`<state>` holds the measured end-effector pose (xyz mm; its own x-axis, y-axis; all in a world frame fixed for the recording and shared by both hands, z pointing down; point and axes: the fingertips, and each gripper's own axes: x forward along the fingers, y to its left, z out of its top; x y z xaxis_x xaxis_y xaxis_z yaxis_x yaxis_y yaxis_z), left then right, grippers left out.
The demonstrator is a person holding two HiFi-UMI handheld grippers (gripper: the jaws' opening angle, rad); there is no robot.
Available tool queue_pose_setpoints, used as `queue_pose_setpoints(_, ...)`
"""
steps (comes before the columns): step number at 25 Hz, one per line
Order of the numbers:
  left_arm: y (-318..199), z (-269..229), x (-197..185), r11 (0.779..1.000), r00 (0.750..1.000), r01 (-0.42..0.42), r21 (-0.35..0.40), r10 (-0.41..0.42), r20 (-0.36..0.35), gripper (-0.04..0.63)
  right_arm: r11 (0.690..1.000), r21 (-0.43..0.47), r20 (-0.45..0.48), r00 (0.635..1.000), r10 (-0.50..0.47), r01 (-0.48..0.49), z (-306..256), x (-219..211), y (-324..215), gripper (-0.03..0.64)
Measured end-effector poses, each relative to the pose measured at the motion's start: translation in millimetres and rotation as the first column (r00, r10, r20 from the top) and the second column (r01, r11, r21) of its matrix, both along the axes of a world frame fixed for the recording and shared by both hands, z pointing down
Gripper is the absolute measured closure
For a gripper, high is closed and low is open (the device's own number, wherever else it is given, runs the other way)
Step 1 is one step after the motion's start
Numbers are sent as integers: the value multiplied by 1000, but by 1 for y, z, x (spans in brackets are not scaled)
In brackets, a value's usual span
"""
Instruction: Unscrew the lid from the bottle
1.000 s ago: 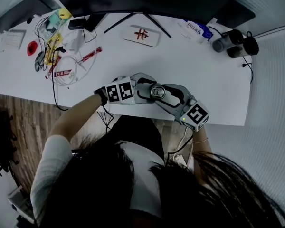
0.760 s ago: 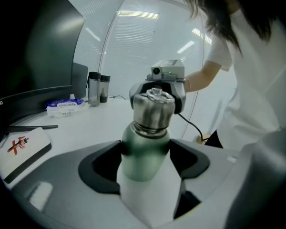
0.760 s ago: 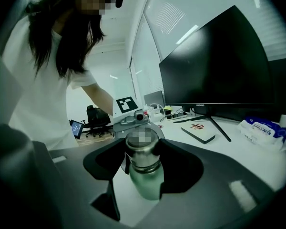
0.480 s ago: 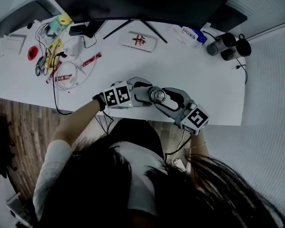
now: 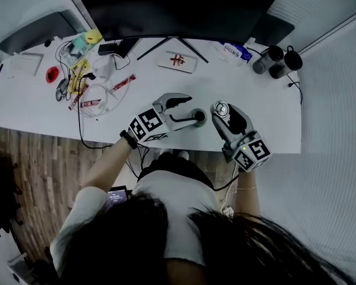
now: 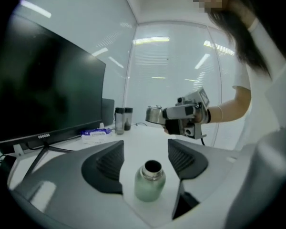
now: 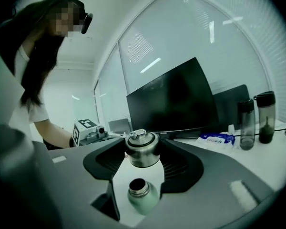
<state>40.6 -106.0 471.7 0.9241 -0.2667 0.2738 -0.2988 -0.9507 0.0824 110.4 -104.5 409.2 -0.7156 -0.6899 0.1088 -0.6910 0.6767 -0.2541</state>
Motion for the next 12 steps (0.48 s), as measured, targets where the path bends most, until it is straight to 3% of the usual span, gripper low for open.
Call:
queue_pose_setpoints(6, -18, -58, -9, 987, 983, 152, 57, -145, -109, 285, 984, 94, -31, 987, 155, -152, -38, 16, -4, 387)
queue_pose_setpoints(12, -28, -108, -17, 948, 928, 315, 41, -298, -225, 346, 944, 219, -128, 952, 277, -246, -74, 23, -1, 387)
